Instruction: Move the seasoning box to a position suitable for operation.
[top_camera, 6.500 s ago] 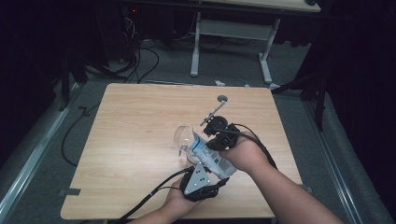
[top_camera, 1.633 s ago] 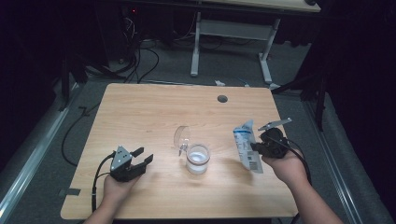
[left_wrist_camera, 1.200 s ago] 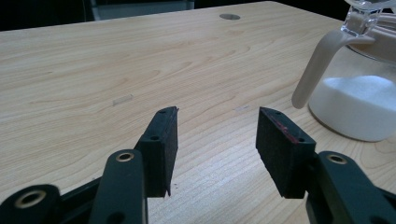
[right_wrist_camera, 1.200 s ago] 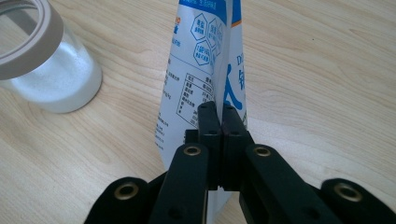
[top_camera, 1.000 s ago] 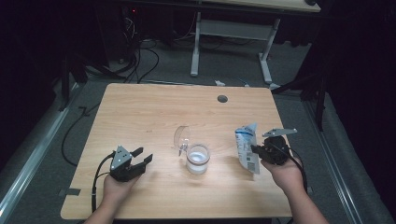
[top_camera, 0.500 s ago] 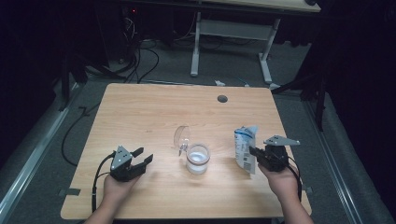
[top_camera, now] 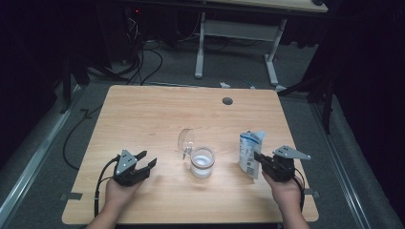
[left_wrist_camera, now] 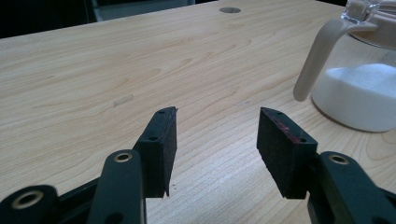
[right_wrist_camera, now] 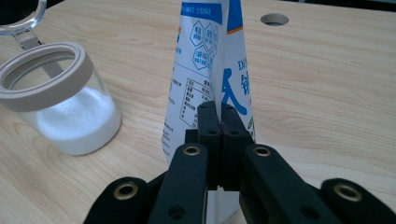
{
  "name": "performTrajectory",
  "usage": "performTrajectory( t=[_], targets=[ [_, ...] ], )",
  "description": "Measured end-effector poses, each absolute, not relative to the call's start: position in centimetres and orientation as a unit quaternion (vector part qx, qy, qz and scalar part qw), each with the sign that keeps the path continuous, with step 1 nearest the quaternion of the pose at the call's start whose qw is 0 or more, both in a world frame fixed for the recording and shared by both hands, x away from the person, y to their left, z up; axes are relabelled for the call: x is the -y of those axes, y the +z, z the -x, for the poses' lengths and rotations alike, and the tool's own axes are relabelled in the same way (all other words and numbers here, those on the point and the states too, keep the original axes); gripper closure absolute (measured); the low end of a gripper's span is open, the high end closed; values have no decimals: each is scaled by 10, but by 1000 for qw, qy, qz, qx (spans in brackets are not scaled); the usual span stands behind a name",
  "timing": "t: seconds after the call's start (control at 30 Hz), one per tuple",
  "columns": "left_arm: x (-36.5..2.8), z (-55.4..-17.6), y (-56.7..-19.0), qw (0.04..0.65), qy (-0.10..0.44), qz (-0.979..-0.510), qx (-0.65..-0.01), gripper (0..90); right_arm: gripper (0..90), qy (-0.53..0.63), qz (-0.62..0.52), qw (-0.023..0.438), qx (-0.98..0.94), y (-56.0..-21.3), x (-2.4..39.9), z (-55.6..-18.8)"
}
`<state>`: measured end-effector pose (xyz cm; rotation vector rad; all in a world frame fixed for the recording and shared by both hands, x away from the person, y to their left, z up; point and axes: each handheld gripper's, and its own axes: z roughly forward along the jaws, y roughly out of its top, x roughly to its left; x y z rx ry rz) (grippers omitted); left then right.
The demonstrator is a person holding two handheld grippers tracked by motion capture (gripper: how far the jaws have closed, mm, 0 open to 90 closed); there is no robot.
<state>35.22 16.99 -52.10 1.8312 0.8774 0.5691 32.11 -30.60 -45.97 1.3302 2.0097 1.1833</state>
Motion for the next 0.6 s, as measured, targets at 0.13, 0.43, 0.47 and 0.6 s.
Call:
performTrajectory(
  t=[0.13, 0.43, 0.47, 0.6],
  targets=[
    [-169, -351, -520, 479, 249, -764, -353, 479, 899, 445, -480, 237, -718, -461, 308, -319],
    [-175, -350, -519, 474, 259, -760, -362, 473, 900, 479, -473, 263, -691, -470, 309, -314],
    [-176, -349, -519, 475, 260, -758, -364, 473, 900, 483, -474, 264, -688, -472, 309, -313],
    [-180, -349, -518, 476, 262, -753, -371, 473, 900, 497, -473, 269, -675, -476, 312, -312]
  ],
)
